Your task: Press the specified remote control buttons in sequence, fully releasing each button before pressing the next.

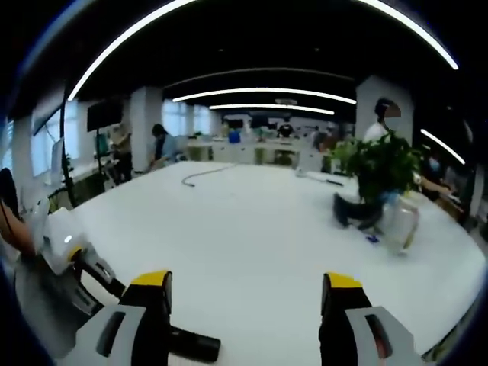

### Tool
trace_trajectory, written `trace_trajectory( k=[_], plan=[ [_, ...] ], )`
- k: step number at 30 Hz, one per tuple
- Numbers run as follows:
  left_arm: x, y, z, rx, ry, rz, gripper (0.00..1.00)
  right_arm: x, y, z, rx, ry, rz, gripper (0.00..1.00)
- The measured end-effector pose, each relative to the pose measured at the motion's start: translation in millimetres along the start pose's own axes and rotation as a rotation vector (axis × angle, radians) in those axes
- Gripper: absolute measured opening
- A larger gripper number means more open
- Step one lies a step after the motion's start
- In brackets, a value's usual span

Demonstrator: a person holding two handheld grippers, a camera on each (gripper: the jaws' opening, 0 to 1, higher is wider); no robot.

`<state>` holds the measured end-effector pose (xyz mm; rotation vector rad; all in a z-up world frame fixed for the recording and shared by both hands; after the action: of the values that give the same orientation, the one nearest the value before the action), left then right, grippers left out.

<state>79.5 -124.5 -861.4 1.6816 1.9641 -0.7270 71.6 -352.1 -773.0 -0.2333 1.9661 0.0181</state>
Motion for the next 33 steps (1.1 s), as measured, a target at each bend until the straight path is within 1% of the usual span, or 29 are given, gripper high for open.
trace_trajectory(
  k=[2,5,8,10,11,13,16,19,22,26,30,33],
  plan=[
    [0.8,3.1,-1.6,-0.005,0.007,0.013,0.22,0.0,-0.6,0.4,0.008,-0.005,-0.001,0.84],
    [1.2,9.4,-4.6,-0.009,0.014,0.022,0.22,1.2,-1.0,1.7,0.013,0.010,0.000,0.87],
    [1.7,16.6,-6.5,-0.018,0.021,0.032,0.22,0.5,-1.2,1.2,0.022,-0.002,-0.006,0.90],
    [0.8,21.5,-8.2,-0.021,0.025,0.042,0.22,1.3,-1.8,2.0,0.029,-0.002,-0.009,0.94],
    [-0.7,24.5,-9.6,-0.028,0.028,0.059,0.22,1.1,-1.7,2.3,0.032,0.000,-0.009,0.96],
    [-2.8,30.2,-11.5,-0.030,0.033,0.072,0.22,2.2,-1.5,3.8,0.035,0.005,-0.014,0.98],
    [-3.9,37.6,-12.5,-0.035,0.040,0.082,0.22,3.2,-0.2,4.8,0.028,0.023,-0.023,0.99],
    [-5.8,49.9,-15.7,-0.047,0.048,0.083,0.22,1.9,-0.7,3.2,0.034,0.004,-0.027,0.98],
    [-5.7,63.1,-19.0,-0.071,0.057,0.084,0.22,3.1,-1.6,4.4,0.033,0.023,-0.017,0.97],
    [-7.2,80.0,-26.3,-0.098,0.064,0.087,0.22,1.8,-1.2,2.5,0.032,0.007,-0.017,0.94],
    [-9.7,94.8,-31.7,-0.117,0.080,0.098,0.22,2.9,-0.8,3.5,0.028,0.022,-0.016,0.95],
    [-13.9,106.2,-35.7,-0.126,0.088,0.107,0.22,2.9,-0.1,3.0,0.027,0.017,-0.025,0.94]
  ],
)
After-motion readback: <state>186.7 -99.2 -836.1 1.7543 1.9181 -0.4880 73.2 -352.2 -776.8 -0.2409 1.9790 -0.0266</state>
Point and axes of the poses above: the point that each gripper's makers call its tool centre point, and the gripper's own axes: z roughly forward along the fingers, y roughly to its left, x roughly out of its underside, the point moved 10 cm from there along -z, roughly backward along the fingers, and after that the axes turned 8 degrees about x, right-handed, at the moved point
